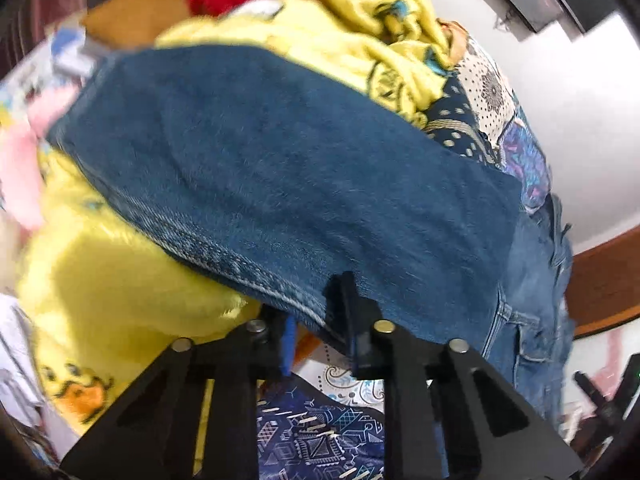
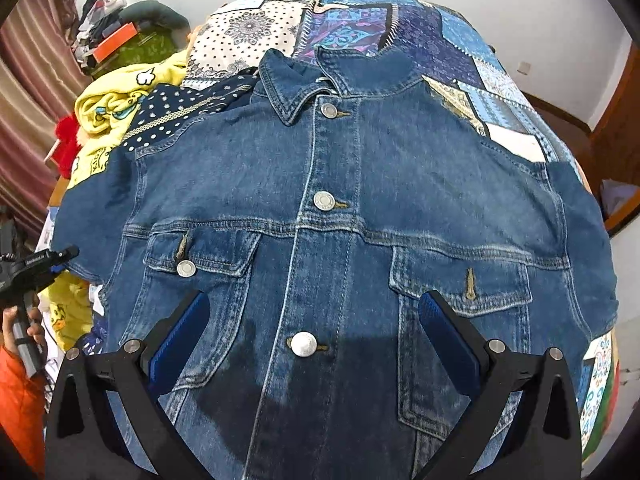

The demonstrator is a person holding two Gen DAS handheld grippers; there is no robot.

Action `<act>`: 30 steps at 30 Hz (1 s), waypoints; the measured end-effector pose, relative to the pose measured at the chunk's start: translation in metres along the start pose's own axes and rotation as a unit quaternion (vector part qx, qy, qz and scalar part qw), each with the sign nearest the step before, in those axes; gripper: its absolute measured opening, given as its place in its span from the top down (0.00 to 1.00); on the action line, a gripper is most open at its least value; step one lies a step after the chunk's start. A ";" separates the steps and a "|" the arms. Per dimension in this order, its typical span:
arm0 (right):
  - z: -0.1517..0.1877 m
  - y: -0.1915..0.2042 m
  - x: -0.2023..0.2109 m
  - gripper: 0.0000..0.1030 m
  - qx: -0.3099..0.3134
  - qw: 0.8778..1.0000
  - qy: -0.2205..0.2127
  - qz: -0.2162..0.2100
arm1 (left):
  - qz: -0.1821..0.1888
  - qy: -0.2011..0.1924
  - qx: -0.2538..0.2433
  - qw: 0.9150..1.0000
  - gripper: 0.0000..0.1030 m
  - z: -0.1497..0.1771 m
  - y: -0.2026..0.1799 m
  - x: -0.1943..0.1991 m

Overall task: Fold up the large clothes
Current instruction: 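Lower both tools toward the denim jacket's sleeves, then grasp the jacket sleeve cuff with the left gripper and lift it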

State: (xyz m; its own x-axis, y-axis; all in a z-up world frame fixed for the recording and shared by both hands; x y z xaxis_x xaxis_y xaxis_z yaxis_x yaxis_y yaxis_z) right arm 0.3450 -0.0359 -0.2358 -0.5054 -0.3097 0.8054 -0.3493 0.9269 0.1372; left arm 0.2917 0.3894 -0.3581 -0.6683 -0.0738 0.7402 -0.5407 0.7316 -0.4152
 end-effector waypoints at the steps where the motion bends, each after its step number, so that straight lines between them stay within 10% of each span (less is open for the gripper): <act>1: 0.001 -0.002 0.001 0.00 -0.005 1.000 0.003 -0.003 | -0.010 -0.014 -0.020 1.000 0.85 -0.005 -0.007 0.007; 15: 0.004 -0.026 0.038 0.00 -0.027 0.999 -0.021 -0.014 | -0.002 -0.131 -0.238 0.962 0.90 -0.044 -0.178 0.068; 30: 0.021 -0.060 0.073 0.00 -0.026 0.999 -0.047 0.003 | 0.086 -0.014 -0.362 0.928 0.90 0.119 -0.315 0.009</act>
State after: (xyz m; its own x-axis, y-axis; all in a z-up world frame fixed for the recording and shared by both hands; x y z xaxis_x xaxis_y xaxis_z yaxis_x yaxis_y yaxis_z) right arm 0.3125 -0.1189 -0.1978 -0.5796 -0.3203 0.7493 -0.3057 0.9378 0.1645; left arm 0.3951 0.0773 -0.2840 -0.7316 0.0768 0.6774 0.0535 0.9970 -0.0553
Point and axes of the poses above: each gripper's, at about its wrist camera, not at the fingertips, and x roughly against the way its jaws point, y to its left, z to its underside, the point moved 8 cm from there along -x, roughly the way its jaws point, and after that the axes turned 12 degrees about -y, right-handed, at the moved point
